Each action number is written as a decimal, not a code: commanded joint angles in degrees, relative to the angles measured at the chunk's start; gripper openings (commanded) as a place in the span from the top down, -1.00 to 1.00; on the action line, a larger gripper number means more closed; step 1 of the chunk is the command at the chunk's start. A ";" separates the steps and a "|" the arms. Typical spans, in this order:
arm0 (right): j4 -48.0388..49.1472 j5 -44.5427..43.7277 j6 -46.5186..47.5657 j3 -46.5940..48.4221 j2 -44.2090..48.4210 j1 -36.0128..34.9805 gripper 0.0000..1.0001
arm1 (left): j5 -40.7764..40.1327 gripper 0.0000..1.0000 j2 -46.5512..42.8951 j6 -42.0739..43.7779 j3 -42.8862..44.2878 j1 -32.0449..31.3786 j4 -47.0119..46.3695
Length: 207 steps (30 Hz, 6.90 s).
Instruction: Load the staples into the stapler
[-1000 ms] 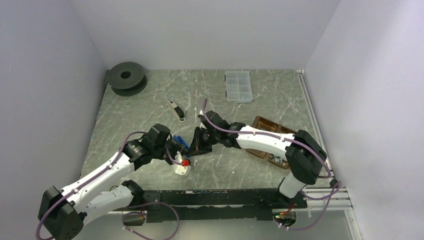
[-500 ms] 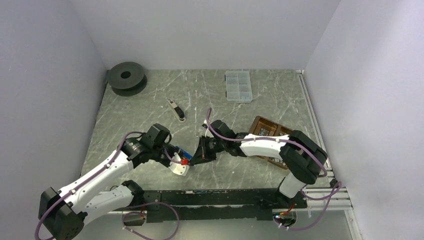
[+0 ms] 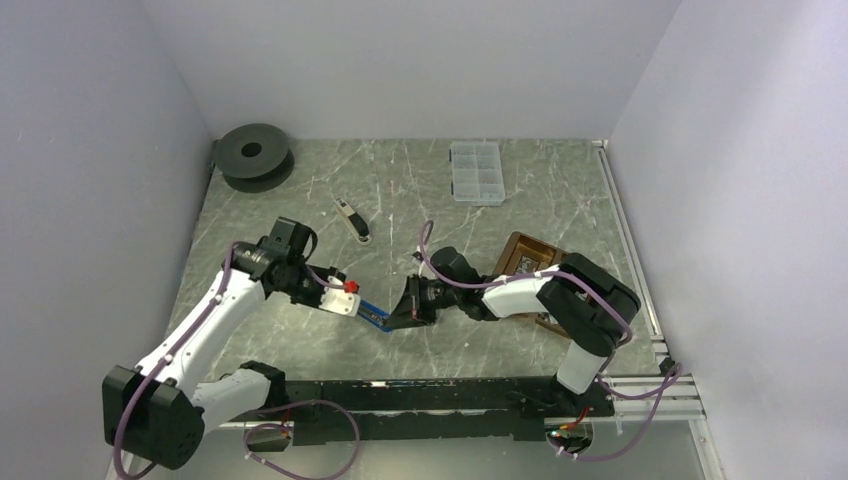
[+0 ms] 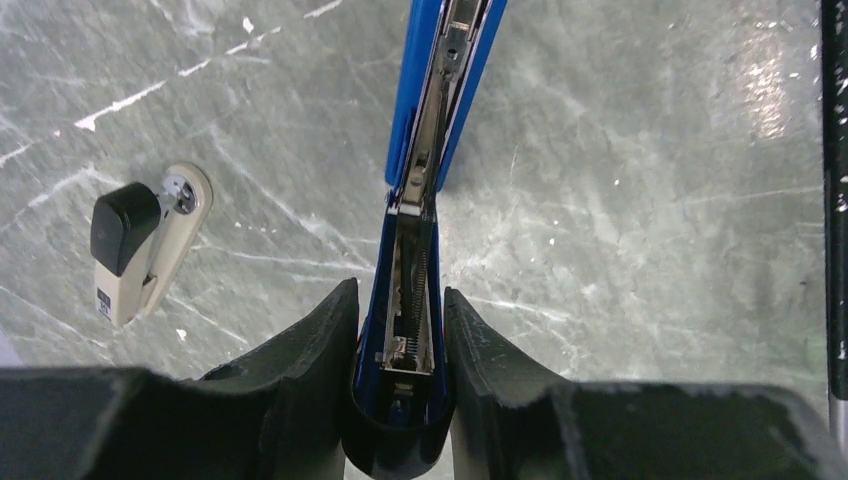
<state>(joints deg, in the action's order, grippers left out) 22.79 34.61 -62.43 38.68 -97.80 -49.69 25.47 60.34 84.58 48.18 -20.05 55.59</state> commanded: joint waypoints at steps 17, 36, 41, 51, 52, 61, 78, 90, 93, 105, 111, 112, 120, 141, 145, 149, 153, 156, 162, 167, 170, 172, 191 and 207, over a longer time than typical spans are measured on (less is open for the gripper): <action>4.85 6.34 -3.22 -7.83 -8.57 2.80 1.00 | -4.38 1.00 18.59 10.49 9.90 13.46 3.31; 9.51 7.57 -5.87 -8.30 -12.20 3.62 1.00 | -3.08 -0.28 34.35 15.83 10.11 17.68 -7.42; 11.70 7.77 -6.52 -9.42 -13.38 3.61 1.00 | -2.26 -0.72 35.36 14.80 8.89 17.68 -10.69; 11.48 6.30 -4.59 -9.94 -14.08 3.64 1.00 | -1.68 -0.99 30.42 12.37 0.49 17.76 -17.69; 11.11 6.04 -4.17 -10.01 -14.13 3.64 1.00 | -1.80 -0.99 30.58 11.59 -0.05 17.84 -18.63; 9.00 1.77 -0.35 -11.05 -13.11 3.15 1.00 | 5.38 -0.99 32.73 -3.02 10.79 23.69 -8.95; 12.70 1.15 1.22 -10.79 -16.67 1.35 1.00 | 17.87 -0.99 32.00 -5.80 23.30 33.69 16.18; 12.86 1.05 0.99 -10.57 -16.42 1.26 1.00 | 15.27 -0.99 22.27 -23.01 13.87 27.89 -5.54; 13.33 1.16 0.78 -10.80 -16.57 1.26 1.00 | 10.84 -0.99 23.52 -24.06 12.62 27.33 -8.95; 16.15 1.29 0.11 -12.05 -17.69 1.11 1.00 | -0.41 -0.99 25.55 -29.10 9.01 23.13 -20.48; 13.87 -1.07 1.80 -12.13 -16.08 0.27 0.49 | 3.14 -0.99 23.09 -31.33 10.48 22.13 -15.93; 12.72 -2.04 2.33 -12.13 -15.24 -0.05 0.36 | 3.25 -0.99 22.77 -30.93 10.40 21.83 -14.78; 1.74 -10.93 6.87 -10.92 -8.26 -4.09 -0.04 | -2.01 -0.99 22.04 -28.32 4.59 20.49 -17.29; -22.04 -32.48 16.99 -2.96 8.68 -10.52 -0.12 | 2.30 -0.99 19.68 -48.47 17.95 16.82 -9.31; -30.22 -36.66 20.75 7.27 8.21 -11.92 -0.44 | -0.45 -0.99 22.97 -53.75 25.74 19.90 -5.07; -36.00 -40.87 24.07 19.11 1.02 -14.60 -0.57 | 0.77 -0.99 21.33 -59.23 28.15 25.87 -4.61; -40.96 -44.52 26.60 31.00 -8.12 -16.91 -0.57 | -2.07 -0.99 19.85 -62.22 30.04 28.33 -3.32; -43.62 -46.18 27.65 37.94 -13.57 -18.18 -0.54 | -3.74 -0.99 20.13 -64.36 32.55 30.23 -1.42; -48.28 -49.87 27.77 46.50 -20.76 -20.57 -0.30 | -8.81 -0.99 21.02 -65.20 35.80 30.94 1.89; -51.05 -54.80 24.30 49.48 -23.27 -21.58 0.17 | -10.65 -0.99 19.09 -65.06 34.49 31.04 0.75; -52.71 -57.44 20.97 50.89 -24.38 -21.59 0.54 | -11.01 -0.99 18.18 -65.07 34.09 30.98 0.49; -53.95 -59.39 18.50 52.33 -25.17 -21.58 0.62 | -11.23 -0.99 18.15 -64.83 34.55 30.96 0.69; -52.60 -63.06 28.15 57.33 -16.01 -15.74 -0.47 | -12.75 -0.99 18.63 -65.13 35.98 31.02 3.16; -56.70 -46.19 51.06 88.45 -38.27 -1.16 -0.55 | -11.01 -0.99 17.78 -64.25 32.81 30.99 0.19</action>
<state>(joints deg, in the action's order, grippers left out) -30.94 -18.52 -16.84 121.27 -133.16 -52.36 12.82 79.24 21.69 81.34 10.81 57.43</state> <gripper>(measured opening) 0.772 0.995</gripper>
